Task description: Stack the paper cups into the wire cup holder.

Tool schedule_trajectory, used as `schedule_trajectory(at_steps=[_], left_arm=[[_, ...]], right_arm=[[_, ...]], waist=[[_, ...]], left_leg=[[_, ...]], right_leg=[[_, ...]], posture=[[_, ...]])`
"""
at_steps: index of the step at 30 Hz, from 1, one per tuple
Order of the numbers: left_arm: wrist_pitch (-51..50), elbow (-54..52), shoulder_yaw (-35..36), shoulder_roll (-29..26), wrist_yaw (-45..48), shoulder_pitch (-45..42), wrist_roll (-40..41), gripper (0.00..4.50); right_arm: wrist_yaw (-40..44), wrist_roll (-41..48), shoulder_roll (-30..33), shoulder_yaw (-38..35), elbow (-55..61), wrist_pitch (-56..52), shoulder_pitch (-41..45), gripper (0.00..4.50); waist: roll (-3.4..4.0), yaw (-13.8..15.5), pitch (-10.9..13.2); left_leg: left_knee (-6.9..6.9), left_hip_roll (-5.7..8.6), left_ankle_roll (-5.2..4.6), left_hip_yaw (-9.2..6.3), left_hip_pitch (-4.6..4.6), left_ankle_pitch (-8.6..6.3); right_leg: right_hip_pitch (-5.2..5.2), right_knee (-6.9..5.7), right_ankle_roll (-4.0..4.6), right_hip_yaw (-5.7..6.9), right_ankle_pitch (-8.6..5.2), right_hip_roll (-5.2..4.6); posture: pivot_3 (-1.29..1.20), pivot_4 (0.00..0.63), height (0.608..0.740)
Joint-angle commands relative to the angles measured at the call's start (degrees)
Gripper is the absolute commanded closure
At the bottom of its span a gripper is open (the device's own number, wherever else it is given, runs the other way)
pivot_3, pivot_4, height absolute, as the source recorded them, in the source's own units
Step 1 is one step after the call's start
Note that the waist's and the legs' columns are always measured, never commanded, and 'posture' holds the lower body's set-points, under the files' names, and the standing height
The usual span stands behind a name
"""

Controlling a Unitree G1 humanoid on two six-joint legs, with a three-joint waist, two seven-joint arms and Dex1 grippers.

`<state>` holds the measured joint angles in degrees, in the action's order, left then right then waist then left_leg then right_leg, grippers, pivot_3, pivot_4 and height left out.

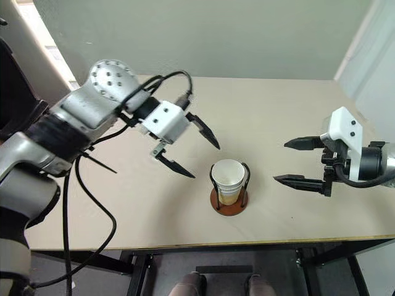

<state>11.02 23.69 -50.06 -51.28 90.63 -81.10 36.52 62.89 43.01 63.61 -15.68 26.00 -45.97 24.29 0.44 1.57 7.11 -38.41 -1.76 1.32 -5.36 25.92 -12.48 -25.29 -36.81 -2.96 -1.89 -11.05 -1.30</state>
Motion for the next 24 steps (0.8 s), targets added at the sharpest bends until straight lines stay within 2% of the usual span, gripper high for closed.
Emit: schedule_trajectory(at_steps=[1, 6, 9, 11, 13, 16, 19, 24], left_arm=[[-9.8, -3.8, 11.0, -3.8, 1.8, 5.9, 3.0, 0.03], [-25.1, -8.5, 27.9, -14.1, -5.6, 26.3, 7.7, 0.03], [-29.6, -9.5, 36.9, -17.4, -9.6, 38.8, 8.8, 0.03], [-30.4, -8.7, 42.0, -17.5, -12.0, 44.9, 7.6, 0.03], [-31.8, -8.7, 47.4, -16.8, -14.5, 50.1, 8.0, 0.03], [-34.4, -11.1, 53.7, -15.4, -16.8, 56.0, 8.4, 0.03], [-35.7, -12.2, 57.3, -14.0, -17.5, 58.9, 7.3, 0.03], [-37.9, -14.2, 59.1, -11.6, -18.4, 58.5, 5.7, 0.03]], right_arm=[[1.0, 1.1, -0.7, 1.0, -1.6, 1.2, 2.6, 0.00], [4.3, -0.9, 0.0, 1.1, -6.2, 3.4, -0.3, 0.00], [6.8, -2.8, 0.8, 1.5, -9.5, 5.8, -3.1, 0.00], [7.4, -3.2, 0.3, 1.1, -11.6, 7.0, -3.6, 0.00], [7.5, -2.9, -0.8, 0.0, -13.2, 7.8, -4.5, 0.00], [7.4, -0.7, -2.1, -2.3, -13.6, 7.2, -6.5, 0.00], [7.3, -0.1, -2.6, -3.2, -13.4, 6.7, -7.5, 0.00], [8.0, -0.3, -2.4, -2.5, -14.4, 6.9, -7.5, 0.00]], waist=[[0.03, -0.1, 0.0], [0.09, -0.4, 0.0], [0.09, -0.4, 0.0], [0.09, -0.1, 0.0], [0.08, 0.0, 0.0], [0.05, 0.0, -0.1], [0.06, -0.1, -0.1], [0.05, -0.1, 0.0]], left_leg=[[0.01, 0.00, 0.01, 0.01, -0.04, 0.01], [0.02, -0.06, 0.12, 0.03, -0.17, 0.10], [0.18, -0.07, 0.18, 0.00, -0.27, 0.13], [0.26, -0.07, 0.19, -0.02, -0.35, 0.13], [0.32, -0.07, 0.22, -0.05, -0.36, 0.15], [0.39, -0.07, 0.23, -0.04, -0.48, 0.14], [0.41, -0.06, 0.27, 0.01, -0.55, 0.09], [0.46, -0.07, 0.34, 0.02, -0.97, 0.12]], right_leg=[[0.00, 0.00, 0.01, 0.00, 0.00, 0.02], [0.00, -0.11, 0.19, -0.04, -0.12, 0.04], [-0.02, -0.14, 0.33, -0.03, -0.27, 0.03], [0.00, -0.19, 0.51, -0.04, -0.38, 0.02], [0.00, -0.27, 1.04, -0.03, -0.69, 0.02], [0.08, -0.34, 1.19, -0.02, -0.75, 0.03], [0.10, -0.36, 1.28, -0.02, -0.74, 0.03], [0.44, -0.36, 1.44, -0.02, -0.65, 0.05]], posture=[[0.00, 0.150, 0.740], [0.00, 0.150, 0.740], [0.00, 0.150, 0.740], [0.00, 0.150, 0.740], [0.00, 0.150, 0.740], [0.00, 0.150, 0.740], [0.00, 0.150, 0.740], [0.00, 0.150, 0.740]])
